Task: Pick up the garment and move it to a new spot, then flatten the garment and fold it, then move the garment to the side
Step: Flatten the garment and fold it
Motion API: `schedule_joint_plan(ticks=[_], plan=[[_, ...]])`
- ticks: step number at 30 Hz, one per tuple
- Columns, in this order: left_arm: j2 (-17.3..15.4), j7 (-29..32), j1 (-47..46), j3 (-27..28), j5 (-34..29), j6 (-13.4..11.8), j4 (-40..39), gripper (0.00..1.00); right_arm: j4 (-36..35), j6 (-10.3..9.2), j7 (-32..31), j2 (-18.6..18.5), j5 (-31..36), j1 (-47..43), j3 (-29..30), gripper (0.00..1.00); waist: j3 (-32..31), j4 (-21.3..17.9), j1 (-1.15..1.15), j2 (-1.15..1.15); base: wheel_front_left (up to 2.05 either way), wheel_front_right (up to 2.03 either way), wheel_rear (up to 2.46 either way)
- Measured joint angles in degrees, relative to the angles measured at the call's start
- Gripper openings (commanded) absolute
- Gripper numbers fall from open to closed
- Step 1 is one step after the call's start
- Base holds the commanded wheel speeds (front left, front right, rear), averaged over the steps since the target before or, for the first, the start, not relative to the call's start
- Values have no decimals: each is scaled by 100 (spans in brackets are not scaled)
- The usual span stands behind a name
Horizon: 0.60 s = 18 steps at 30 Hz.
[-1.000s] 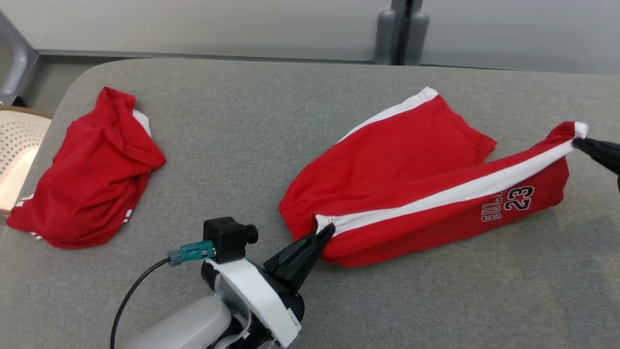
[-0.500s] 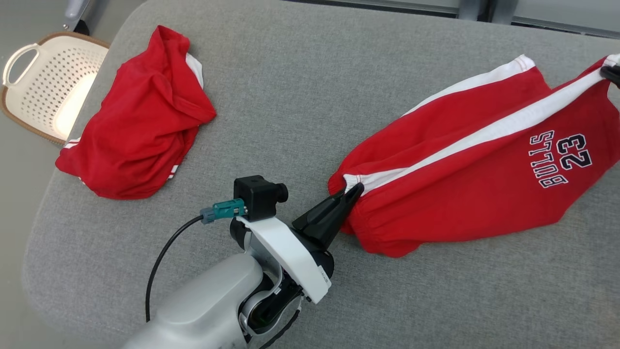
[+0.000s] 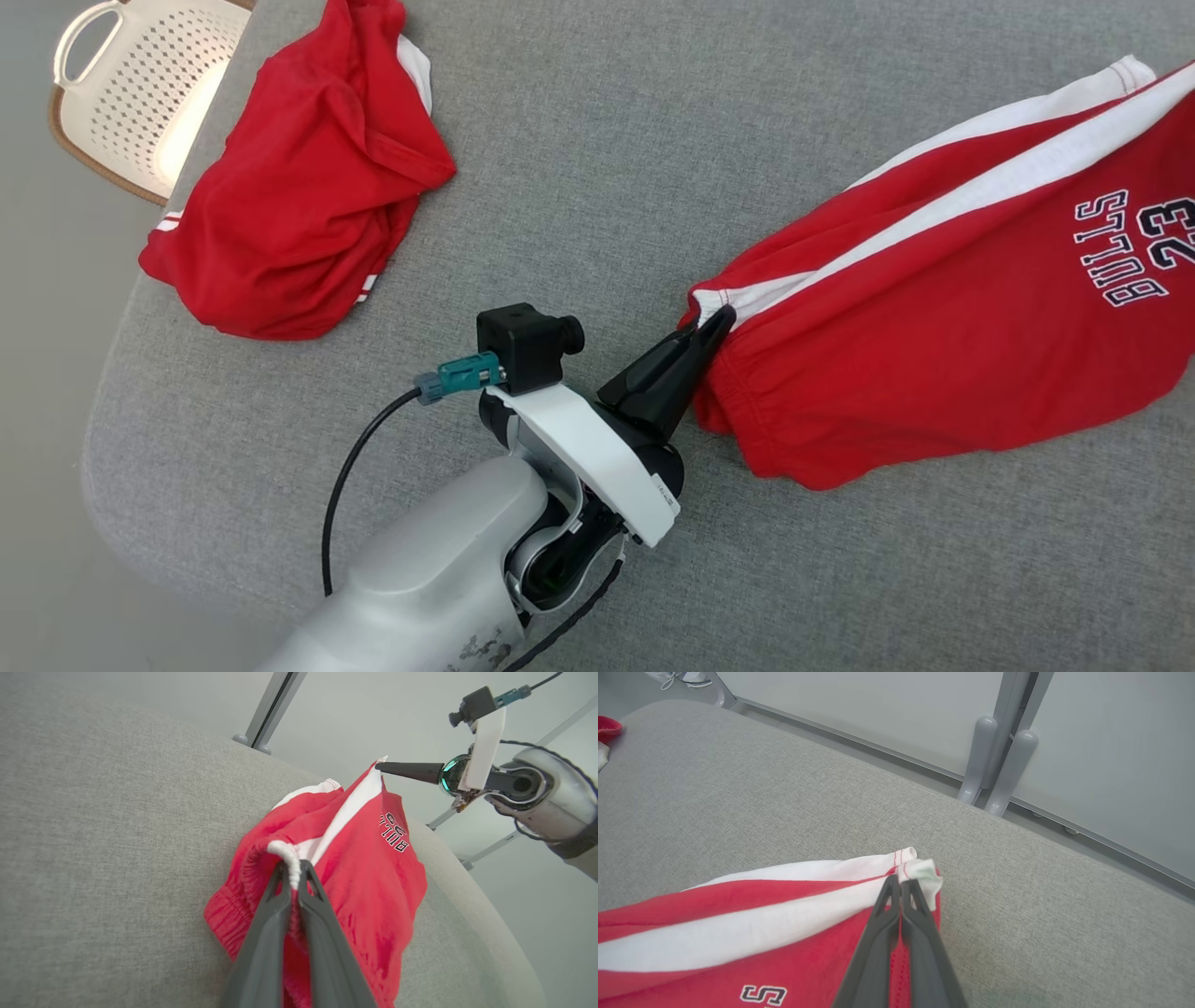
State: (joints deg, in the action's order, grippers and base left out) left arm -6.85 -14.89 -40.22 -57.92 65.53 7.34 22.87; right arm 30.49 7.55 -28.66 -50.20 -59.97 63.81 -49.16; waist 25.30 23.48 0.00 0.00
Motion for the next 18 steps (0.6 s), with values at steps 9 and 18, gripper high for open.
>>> schedule_joint_plan(ticks=[9, 18], plan=[[182, -10, -24, 417, -288, 8, -98, 0, 87, 0, 441, 74, 208, 204, -198, 0, 220, 97, 0, 0, 0, 0, 0], [237, -10, -23, 561, -566, 8, 26, 0, 192, 0, 670, 85, 293, 353, -544, 0, 366, 119, 0, 0, 0, 0, 0]])
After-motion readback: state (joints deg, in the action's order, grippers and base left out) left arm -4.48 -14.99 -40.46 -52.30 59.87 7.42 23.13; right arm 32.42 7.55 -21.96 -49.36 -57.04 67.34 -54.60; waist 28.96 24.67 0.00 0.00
